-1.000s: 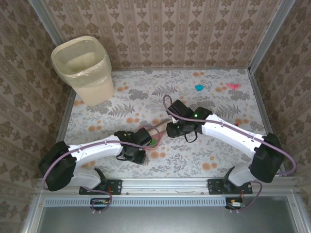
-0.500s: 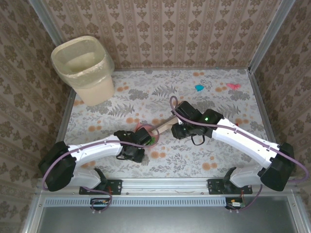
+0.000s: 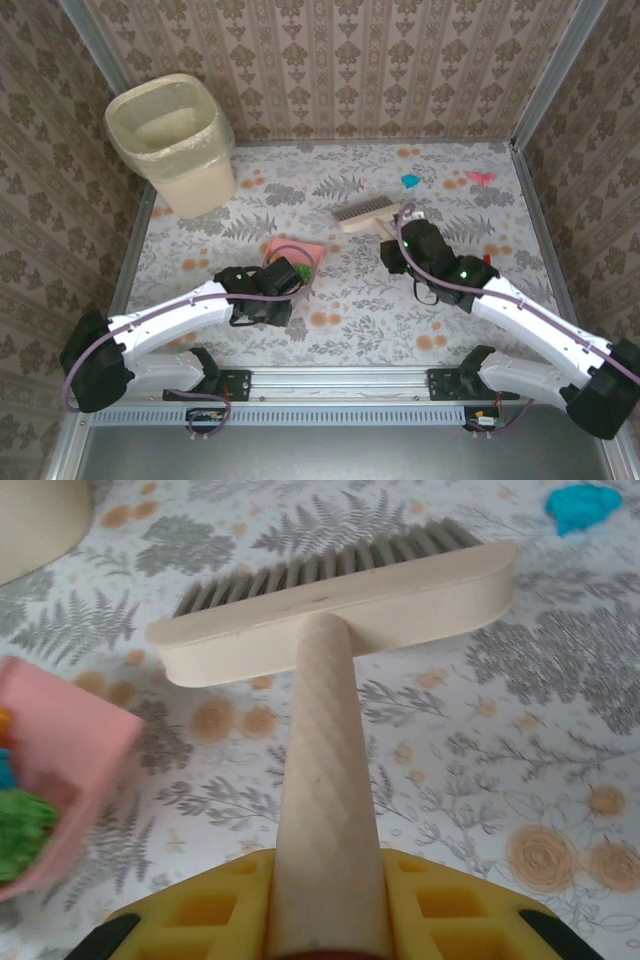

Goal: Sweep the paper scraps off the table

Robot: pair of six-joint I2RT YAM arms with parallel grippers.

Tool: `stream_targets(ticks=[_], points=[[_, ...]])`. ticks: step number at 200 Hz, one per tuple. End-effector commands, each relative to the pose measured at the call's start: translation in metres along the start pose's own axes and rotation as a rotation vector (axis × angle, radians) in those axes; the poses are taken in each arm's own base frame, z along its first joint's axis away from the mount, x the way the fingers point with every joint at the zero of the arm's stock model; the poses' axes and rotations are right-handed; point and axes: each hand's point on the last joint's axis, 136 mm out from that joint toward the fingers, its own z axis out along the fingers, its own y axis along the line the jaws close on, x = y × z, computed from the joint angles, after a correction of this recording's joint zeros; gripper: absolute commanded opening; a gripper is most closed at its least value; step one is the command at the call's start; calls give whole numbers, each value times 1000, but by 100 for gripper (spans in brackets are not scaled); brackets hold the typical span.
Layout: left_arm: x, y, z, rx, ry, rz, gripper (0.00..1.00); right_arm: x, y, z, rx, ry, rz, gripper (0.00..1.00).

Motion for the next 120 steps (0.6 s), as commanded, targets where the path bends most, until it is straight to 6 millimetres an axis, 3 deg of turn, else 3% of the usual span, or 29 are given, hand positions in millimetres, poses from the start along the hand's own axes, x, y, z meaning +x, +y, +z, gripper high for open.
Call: stream_targets(ticks=[1,30,56,120], points=[[-12,11,-21,-43,-31,-58,0,-23,-8,4,-3,-208,90,0],[-18,13,-32,-40,-5,-70,0,-6,-21,13,5,-268,134,0],[-25,20,-47,-48,9,-84,0,1,-21,14,-41,-313,142,0],[-58,28,-110,85,-56,-167,0,18,6,35,-175,-250,100,0]])
